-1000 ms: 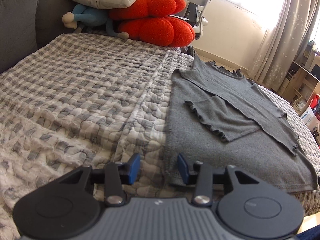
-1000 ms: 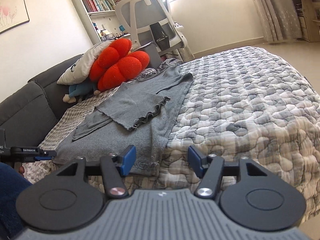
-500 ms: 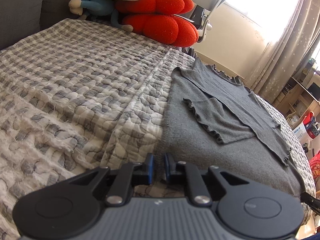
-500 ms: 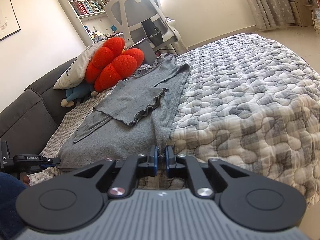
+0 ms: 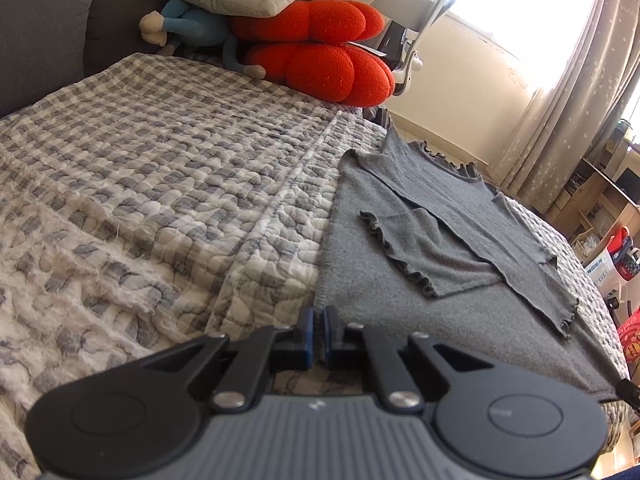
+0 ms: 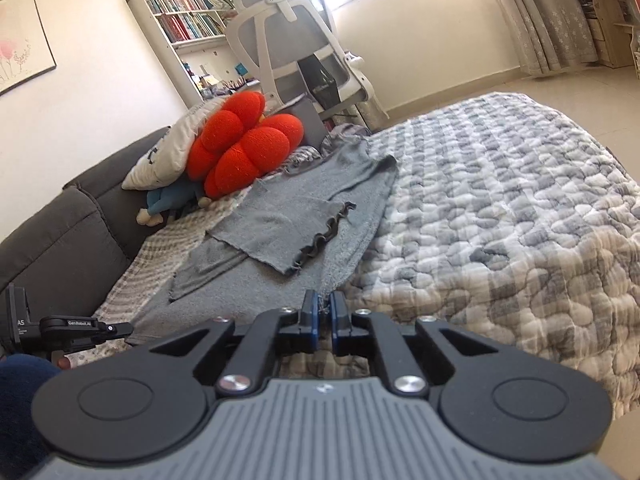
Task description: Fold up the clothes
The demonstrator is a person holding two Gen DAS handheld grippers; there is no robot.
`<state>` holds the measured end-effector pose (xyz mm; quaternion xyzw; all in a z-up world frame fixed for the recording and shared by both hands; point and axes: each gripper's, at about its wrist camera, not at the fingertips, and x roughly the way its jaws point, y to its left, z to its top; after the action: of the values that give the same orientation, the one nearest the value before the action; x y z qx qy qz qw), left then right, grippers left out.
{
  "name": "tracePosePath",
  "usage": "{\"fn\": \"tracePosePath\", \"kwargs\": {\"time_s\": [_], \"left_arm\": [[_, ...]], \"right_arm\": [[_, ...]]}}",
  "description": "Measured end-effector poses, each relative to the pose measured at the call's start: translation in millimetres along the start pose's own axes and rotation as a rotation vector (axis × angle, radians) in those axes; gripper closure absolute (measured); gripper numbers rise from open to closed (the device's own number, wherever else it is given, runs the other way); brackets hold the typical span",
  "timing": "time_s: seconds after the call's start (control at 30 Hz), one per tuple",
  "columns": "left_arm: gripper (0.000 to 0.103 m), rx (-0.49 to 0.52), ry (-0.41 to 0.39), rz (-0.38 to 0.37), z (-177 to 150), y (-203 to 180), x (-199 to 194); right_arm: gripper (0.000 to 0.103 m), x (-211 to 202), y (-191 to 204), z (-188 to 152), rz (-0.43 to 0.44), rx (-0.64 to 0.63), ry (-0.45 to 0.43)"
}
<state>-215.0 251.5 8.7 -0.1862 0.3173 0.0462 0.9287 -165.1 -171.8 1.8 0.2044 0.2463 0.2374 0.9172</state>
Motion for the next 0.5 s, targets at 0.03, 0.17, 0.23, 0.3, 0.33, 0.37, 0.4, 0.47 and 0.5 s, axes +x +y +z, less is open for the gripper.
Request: {"fn": "tracePosePath", "kwargs": {"time_s": [0.03,0.17,0.23,0.3,0.33,0.37,0.4,0.47,0.5], "left_arm": [[0.098,0.009,-0.011,-0.004,0.5,-0.8,-2.0],[0.098,0.014,0.008,0.011,-5.4,-0.5,6.0],[0.098,0.009,0.017,0.02,-9.8,1.4,9.1],[0.098,0.027,0.002,0.024,-10.6,0.9,6.0],[0.098,0.034,-0.003,0.022,-10.0,0.3,4.5],[0.098,0.041,-0.007,0.024,-9.2,-0.3,3.4],[0.098,0.045,-0.009,0.025,-8.4,-1.0,2.7],[0.098,0.049,-0.008,0.026,-8.5,-2.0,3.1],[0.098,0.051,-0.007,0.028,-8.9,-2.5,3.5]], "right_arm": [[0.095,-4.2,3.7,3.7,0.017,-0.005,-0.021],[0.095,3.2,2.8,4.5,-0.014,-0.014,0.008],[0.095,10.1,-6.7,-0.3,-0.049,0.022,0.046],[0.095,5.4,-7.9,-3.7,-0.058,0.019,0.044],[0.096,2.7,-6.9,-3.9,-0.057,0.012,0.038],[0.097,-0.9,-6.0,-3.6,-0.059,0.001,0.027],[0.097,-1.3,-6.0,-3.3,-0.058,0.001,0.024],[0.097,-2.0,-6.2,-2.6,-0.057,0.001,0.02],[0.097,-2.4,-6.2,-2.3,-0.056,0.002,0.018]]}}
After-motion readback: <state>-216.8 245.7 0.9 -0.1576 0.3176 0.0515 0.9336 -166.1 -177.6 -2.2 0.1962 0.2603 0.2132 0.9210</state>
